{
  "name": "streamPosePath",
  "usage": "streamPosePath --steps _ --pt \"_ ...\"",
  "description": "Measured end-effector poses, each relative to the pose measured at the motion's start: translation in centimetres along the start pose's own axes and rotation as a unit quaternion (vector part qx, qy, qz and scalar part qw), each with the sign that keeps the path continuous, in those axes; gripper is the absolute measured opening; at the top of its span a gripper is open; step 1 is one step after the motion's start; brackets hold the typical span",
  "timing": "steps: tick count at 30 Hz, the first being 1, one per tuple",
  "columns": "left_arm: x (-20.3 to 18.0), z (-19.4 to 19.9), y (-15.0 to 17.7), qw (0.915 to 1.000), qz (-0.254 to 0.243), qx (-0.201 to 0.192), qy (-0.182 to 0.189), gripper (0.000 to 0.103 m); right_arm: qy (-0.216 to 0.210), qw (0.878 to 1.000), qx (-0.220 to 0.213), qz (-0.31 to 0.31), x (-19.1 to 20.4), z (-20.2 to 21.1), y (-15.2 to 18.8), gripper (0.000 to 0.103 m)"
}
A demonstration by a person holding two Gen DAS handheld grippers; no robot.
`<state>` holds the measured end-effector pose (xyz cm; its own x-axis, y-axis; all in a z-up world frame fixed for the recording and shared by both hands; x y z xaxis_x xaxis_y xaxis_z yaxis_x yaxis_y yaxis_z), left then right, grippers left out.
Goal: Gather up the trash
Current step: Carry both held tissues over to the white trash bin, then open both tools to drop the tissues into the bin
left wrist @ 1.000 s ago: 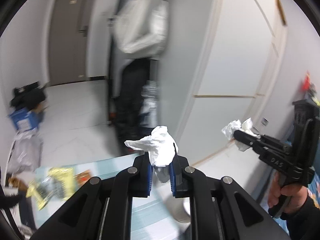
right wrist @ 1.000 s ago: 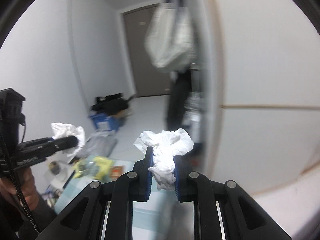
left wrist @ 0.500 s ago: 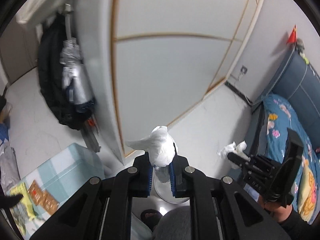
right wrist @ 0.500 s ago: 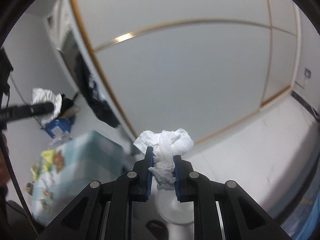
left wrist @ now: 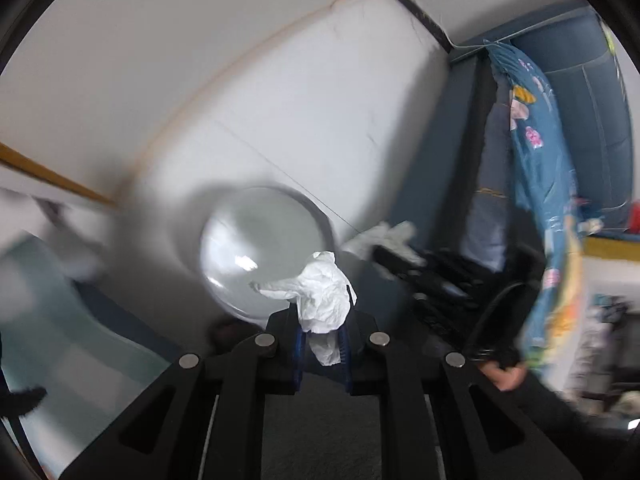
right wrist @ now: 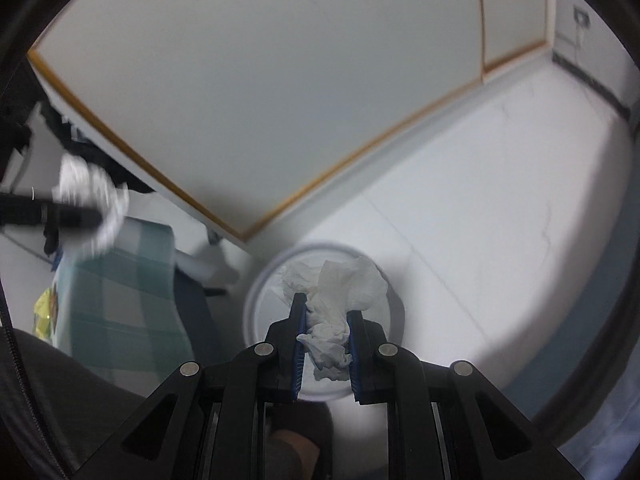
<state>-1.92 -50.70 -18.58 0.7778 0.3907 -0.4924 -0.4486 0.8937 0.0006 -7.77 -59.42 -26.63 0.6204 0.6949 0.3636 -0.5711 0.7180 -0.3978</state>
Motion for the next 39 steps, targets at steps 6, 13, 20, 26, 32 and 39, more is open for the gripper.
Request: streamPosePath --steps 6,13,20,26,32,39 --pt "1.8 -2.9 -1.3 0.999 0.028 0.034 0.011 0.01 -0.003 0.999 0.037 -0.029 -2.5 -3.1 2.1 0.017" --pt "4.2 -8.7 -1.0 0.9954 0.035 0.088 -0.015 0.01 -0.012 0.998 0.058 -0.031 -2.9 -5.8 2.7 0.018" --pt "4.3 -11.3 -1.0 0.9935 0.04 0.107 -0.002 0.012 -0.014 0.996 0.084 -0.038 -3.0 -8.4 2.9 0.02" --pt "5.7 -12.6 -1.8 0.9911 0.072 0.112 -0.006 0.053 -0.006 0.994 0.103 -0.039 -3.2 -10.1 3.4 0.035" --pt "5.8 -12.5 -2.1 0.992 0.072 0.104 -0.003 0.056 0.009 0.994 0.11 -0.014 -3.1 -10.2 3.9 0.056" --pt "5.9 -10.9 -1.8 0.995 0.046 0.081 -0.035 0.063 0.006 0.994 0.108 -0.016 -3.8 -8.7 4.0 0.061"
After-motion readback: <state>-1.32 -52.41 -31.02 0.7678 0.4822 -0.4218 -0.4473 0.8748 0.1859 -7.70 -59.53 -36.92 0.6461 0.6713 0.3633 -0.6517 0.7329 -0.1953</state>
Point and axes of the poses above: each gripper's, at about its wrist camera, not at the fingertips, and z roughly against the way its jaws point, x to its left, y to its underside, the point moved 9 cm from there along -z, roughly the way its jaws point, and after that the axes turned 2 degrees about -x, right-handed, at the moved point
